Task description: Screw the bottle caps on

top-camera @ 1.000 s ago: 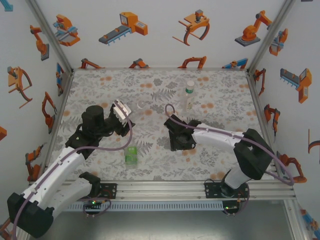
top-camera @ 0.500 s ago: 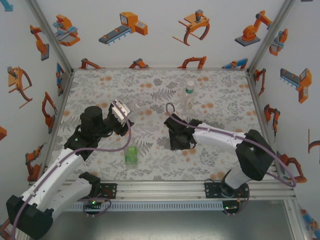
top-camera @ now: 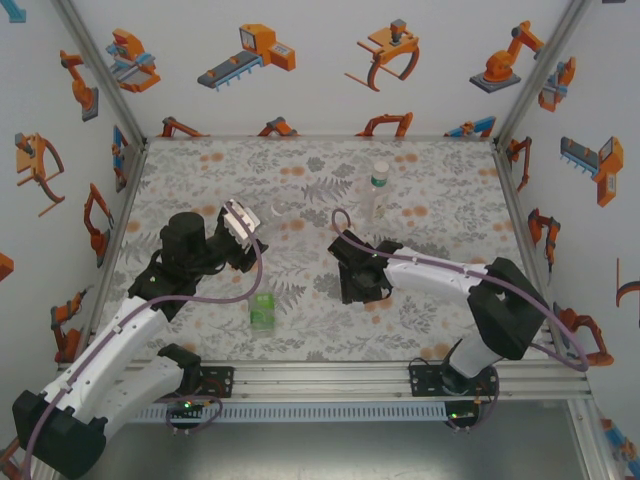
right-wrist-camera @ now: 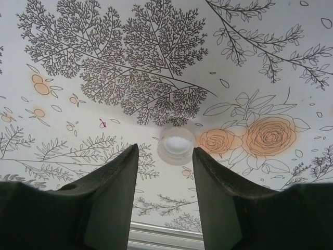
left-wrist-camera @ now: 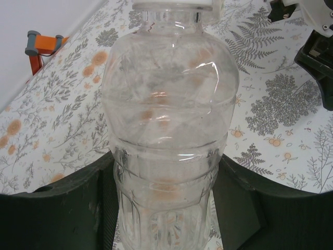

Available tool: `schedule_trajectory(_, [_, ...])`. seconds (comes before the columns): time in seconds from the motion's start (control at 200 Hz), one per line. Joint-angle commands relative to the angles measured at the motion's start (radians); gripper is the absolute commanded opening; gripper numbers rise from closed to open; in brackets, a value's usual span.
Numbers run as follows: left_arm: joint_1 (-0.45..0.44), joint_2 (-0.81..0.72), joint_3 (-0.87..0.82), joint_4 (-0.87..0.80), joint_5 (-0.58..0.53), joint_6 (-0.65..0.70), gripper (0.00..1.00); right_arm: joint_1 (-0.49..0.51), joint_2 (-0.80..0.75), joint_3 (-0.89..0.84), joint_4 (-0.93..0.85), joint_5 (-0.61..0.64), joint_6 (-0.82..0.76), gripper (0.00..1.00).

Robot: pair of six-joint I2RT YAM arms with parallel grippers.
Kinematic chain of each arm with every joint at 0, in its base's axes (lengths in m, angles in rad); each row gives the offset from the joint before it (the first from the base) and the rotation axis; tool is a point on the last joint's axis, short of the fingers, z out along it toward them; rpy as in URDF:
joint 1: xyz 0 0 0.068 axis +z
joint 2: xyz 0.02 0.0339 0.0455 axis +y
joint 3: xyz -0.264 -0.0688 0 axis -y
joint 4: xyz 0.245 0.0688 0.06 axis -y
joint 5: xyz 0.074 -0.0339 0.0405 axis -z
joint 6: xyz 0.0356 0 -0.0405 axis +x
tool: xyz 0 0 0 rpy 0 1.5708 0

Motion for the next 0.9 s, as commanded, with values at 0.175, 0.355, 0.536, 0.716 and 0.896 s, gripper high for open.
schedule_trajectory(0.175, [-0.004,-0.009,0.003,0.022,0.018,-0.016,0.0,0.01,0.023,-0.009,-0.02,0.008,0.017,0.46])
schedule_trajectory(0.355, [-0.004,-0.008,0.001,0.025,0.015,-0.016,0.0,0.011,0.032,-0.008,-0.025,0.009,0.017,0.46])
schedule_trajectory(0.536, [-0.004,-0.008,0.0,0.025,0.014,-0.016,0.0,0.015,0.036,-0.02,-0.014,0.007,0.024,0.46])
schedule_trajectory(0.716, [-0.003,-0.002,0.004,0.022,0.017,-0.017,0.0,0.016,0.045,-0.033,0.006,-0.009,0.034,0.44])
schedule_trajectory(0.896, [-0.003,-0.012,-0.001,0.025,0.008,-0.017,0.0,0.017,0.036,-0.055,0.05,-0.026,0.058,0.37])
